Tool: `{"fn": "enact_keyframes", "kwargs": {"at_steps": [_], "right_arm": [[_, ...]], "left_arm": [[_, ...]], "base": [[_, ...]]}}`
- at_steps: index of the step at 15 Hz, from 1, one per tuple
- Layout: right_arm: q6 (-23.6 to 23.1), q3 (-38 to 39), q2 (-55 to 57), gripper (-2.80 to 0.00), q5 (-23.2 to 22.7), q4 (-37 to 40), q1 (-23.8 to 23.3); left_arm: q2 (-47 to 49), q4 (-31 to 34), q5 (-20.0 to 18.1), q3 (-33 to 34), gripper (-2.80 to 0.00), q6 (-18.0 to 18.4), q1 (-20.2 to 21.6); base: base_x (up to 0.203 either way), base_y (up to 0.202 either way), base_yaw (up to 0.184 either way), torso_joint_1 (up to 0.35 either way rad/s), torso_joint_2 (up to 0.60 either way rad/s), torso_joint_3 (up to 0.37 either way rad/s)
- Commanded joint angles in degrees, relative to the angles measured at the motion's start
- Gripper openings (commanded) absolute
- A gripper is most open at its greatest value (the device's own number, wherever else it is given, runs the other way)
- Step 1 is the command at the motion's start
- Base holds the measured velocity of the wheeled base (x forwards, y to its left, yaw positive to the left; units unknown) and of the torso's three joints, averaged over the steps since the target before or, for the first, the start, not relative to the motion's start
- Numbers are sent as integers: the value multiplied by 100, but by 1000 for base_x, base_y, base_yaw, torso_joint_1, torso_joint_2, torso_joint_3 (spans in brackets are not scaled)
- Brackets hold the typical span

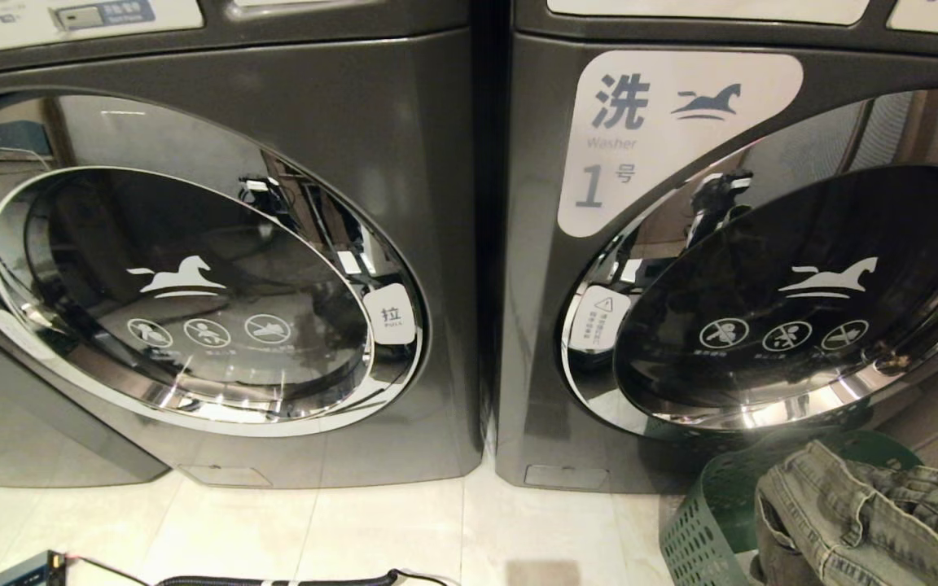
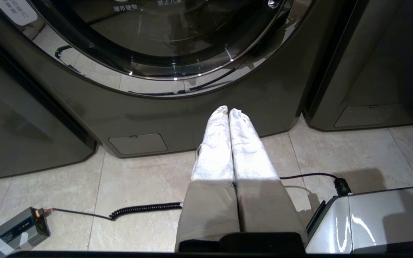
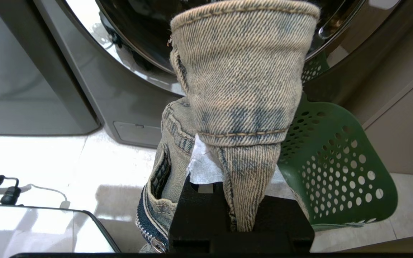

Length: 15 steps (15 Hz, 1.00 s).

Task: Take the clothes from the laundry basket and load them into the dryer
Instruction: Put the clothes in the dryer

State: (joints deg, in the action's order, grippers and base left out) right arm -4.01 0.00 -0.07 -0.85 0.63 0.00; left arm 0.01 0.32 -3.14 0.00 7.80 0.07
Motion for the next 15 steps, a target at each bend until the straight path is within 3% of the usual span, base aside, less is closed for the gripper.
{"fn": "enact_keyframes", "kwargs": {"at_steps": [1, 15], "right_arm": [[-3, 0, -1, -280, -3, -1, 0], [-38, 0, 5, -280, -20, -1, 0]], "left_arm": [[-10, 4, -2, 0, -280, 11, 1], [-10, 12, -2, 0, -280, 11, 1]], "base": [[0, 0, 0, 5, 2, 242], [0, 0, 0, 1, 3, 201]]}}
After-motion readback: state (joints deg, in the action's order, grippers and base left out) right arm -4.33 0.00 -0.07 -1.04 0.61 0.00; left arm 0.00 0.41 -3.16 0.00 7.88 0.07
